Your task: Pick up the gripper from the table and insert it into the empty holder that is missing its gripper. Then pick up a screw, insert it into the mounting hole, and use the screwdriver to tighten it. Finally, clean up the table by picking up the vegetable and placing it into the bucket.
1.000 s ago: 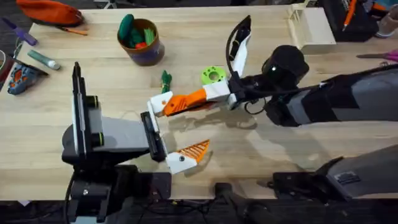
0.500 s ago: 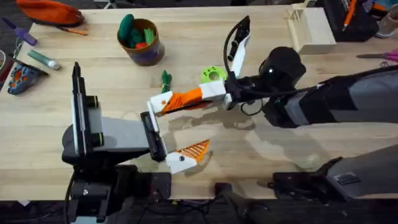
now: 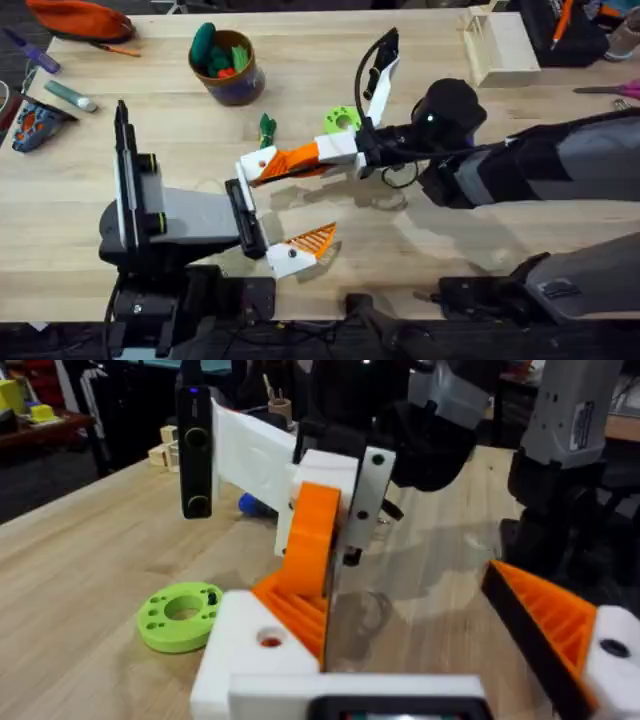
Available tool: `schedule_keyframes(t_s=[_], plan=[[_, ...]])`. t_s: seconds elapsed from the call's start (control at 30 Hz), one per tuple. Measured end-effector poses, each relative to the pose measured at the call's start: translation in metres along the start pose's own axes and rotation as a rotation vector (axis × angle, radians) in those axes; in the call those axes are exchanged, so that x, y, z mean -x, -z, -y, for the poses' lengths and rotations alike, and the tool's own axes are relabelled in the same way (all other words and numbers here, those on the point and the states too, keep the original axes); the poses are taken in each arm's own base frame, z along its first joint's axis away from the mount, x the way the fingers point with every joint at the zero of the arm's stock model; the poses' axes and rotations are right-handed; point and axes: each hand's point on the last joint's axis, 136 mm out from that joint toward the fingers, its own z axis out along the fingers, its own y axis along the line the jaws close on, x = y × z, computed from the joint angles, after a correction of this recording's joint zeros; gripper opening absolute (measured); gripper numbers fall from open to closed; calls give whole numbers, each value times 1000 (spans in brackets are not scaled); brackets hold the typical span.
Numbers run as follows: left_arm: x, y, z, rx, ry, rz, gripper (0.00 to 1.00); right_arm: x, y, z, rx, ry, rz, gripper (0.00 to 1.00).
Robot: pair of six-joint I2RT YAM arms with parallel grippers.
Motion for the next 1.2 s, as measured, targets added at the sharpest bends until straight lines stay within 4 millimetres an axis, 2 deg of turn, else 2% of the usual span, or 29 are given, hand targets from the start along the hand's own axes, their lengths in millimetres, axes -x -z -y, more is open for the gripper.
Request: schedule_keyframes(t_s=[1.2], plan=[[0, 0, -4, 20, -3, 0, 999, 3, -5, -1, -4, 5, 7, 9]])
